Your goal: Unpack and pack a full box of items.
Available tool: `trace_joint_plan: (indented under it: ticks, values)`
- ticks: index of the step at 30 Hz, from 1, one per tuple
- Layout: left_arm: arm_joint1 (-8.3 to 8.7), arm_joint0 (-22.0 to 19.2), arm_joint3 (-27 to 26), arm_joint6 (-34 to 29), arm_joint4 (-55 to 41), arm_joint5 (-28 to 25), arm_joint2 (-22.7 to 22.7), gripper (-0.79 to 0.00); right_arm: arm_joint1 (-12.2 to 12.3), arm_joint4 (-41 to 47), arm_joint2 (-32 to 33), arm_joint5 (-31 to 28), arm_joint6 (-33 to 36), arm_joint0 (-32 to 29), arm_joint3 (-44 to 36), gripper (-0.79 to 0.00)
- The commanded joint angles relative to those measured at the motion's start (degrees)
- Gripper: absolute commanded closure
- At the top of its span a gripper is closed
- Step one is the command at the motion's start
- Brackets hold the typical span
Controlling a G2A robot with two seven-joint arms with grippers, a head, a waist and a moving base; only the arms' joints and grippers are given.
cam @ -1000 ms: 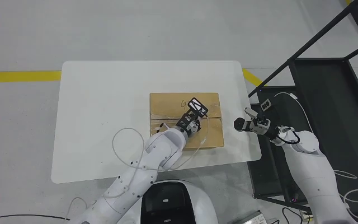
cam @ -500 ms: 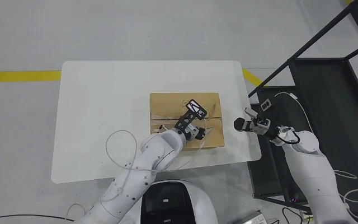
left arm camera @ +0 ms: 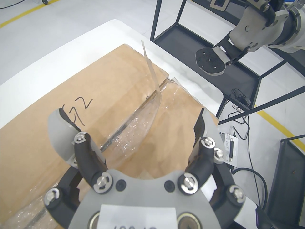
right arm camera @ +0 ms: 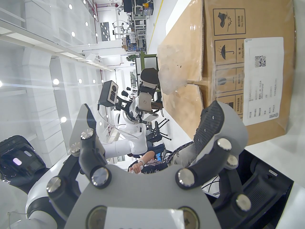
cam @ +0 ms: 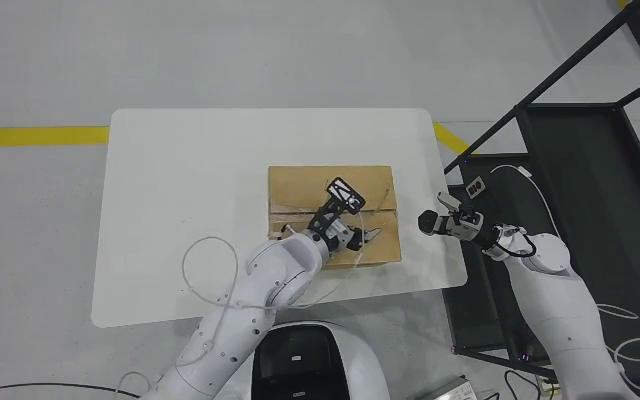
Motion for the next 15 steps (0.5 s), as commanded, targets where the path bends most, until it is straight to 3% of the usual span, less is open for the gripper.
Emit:
trace_joint_plan:
  ticks: [1,7,15]
  values:
    - [0.30,1.2,-1.0,-1.6,0.1,-0.2,-0.6,-0.785,0.0,0.0,0.0,0.0,0.0,0.0,0.0,-0.785]
    - [0.74,2.6,-2.2,-4.9,-0.6,-0.8,-1.8,-0.785,0.0,0.0,0.0,0.0,0.0,0.0,0.0,-0.785]
    - [0.07,-0.4,2.3,-4.2,-3.6,-1.4,-1.0,-0.785,0.0,0.0,0.0,0.0,0.0,0.0,0.0,-0.785]
